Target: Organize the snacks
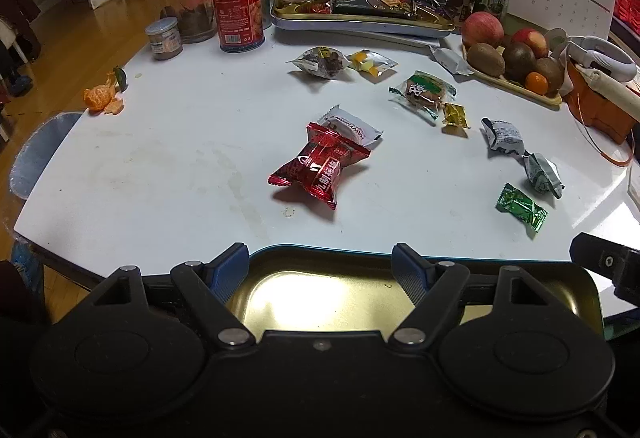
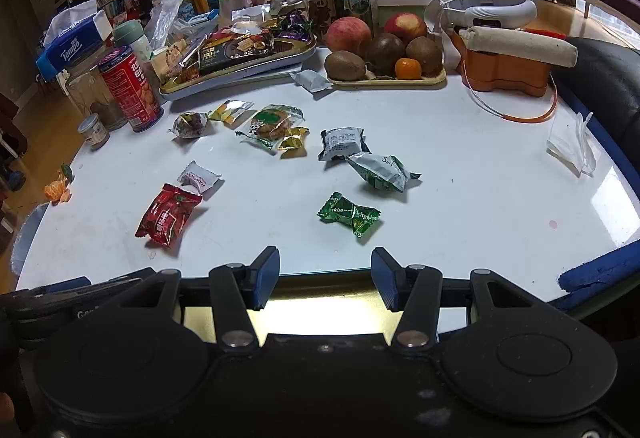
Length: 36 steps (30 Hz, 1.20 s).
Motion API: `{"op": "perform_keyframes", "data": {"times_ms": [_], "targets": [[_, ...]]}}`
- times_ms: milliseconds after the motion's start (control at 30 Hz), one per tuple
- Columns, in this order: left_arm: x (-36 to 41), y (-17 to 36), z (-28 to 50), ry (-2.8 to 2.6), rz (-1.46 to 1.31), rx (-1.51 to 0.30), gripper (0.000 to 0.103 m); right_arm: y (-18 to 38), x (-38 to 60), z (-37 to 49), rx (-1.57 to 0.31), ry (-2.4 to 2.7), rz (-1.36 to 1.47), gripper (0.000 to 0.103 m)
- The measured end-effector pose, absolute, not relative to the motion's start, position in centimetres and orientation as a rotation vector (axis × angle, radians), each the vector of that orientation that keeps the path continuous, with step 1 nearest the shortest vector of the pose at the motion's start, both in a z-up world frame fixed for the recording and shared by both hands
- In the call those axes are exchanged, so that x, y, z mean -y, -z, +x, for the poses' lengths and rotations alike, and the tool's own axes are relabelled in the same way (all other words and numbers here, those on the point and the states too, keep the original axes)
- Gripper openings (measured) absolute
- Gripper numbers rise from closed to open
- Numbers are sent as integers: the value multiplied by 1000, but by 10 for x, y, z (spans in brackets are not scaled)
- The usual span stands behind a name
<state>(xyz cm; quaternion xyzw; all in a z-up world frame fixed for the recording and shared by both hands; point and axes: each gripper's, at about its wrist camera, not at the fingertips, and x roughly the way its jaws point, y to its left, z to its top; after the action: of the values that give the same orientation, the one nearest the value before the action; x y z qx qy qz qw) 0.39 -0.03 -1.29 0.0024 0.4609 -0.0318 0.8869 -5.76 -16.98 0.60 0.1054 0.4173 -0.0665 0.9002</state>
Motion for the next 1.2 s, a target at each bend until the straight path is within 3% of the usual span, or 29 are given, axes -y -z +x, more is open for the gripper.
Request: {"op": "perform_keyframes", "data": {"times_ms": [833, 1200], "targets": [[7, 12, 6, 100, 22, -979, 78, -4, 170, -55, -883, 132, 241, 54], [19, -16, 31, 166, 106, -956, 78, -12, 177, -31, -952, 159, 220, 52]]}}
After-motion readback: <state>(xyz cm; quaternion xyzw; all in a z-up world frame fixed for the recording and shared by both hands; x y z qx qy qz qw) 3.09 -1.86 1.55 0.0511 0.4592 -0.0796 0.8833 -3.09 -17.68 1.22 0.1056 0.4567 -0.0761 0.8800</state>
